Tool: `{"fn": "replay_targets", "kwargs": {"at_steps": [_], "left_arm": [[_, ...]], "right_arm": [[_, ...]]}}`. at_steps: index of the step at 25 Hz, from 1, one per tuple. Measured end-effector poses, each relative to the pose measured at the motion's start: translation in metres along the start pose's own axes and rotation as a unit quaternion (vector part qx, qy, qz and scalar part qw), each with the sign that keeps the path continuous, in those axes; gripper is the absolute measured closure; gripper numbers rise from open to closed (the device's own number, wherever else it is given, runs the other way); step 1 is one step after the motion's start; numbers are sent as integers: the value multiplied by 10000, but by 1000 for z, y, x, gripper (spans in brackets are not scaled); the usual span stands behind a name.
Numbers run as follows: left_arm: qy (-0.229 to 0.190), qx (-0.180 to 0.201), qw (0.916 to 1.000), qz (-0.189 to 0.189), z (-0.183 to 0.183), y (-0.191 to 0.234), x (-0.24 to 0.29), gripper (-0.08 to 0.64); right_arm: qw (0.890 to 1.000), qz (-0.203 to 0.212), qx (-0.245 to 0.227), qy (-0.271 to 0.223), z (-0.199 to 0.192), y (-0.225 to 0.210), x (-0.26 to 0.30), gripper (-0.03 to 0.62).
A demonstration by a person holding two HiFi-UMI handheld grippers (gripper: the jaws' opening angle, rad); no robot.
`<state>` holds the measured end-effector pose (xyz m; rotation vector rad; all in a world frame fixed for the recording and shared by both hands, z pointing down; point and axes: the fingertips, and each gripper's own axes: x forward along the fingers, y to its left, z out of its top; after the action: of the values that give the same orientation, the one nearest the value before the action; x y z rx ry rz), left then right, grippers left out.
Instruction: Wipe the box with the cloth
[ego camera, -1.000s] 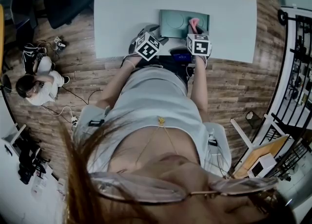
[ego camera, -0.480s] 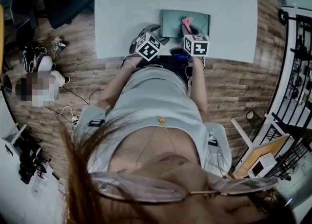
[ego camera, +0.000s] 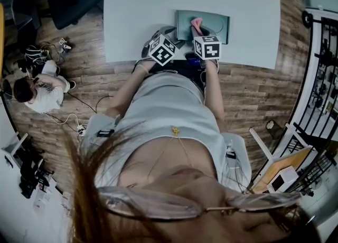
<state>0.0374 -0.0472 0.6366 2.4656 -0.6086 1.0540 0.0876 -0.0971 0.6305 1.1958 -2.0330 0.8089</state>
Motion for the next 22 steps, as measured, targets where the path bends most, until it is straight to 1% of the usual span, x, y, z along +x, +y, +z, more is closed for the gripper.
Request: {"fn": "replay_targets", "kwargs": {"at_steps": [5,9,13,15,18,22], "left_arm": [[-25,-11,10000,-5,-1,1,-1,276],[-32,-7,10000,7,2,1,-2,275],[-51,2,10000,26,1,1,-2,275],[-57,-2,10000,39,0,0,-3,275],[-60,6,10000,45,0,0,-2,275],[-67,12,10000,66,-1,1,0,275]], "right_arm": [[9997,200,110,45,1,13,5,554],[9995,320,29,75,5,25,7,554],[9995,215,-204,133,7,32,10,554],[9995,224,-211,61,8,35,10,554],[9991,401,-33,-100,9,41,10,554],[9973,737,-50,-51,7,55,13,554]]}}
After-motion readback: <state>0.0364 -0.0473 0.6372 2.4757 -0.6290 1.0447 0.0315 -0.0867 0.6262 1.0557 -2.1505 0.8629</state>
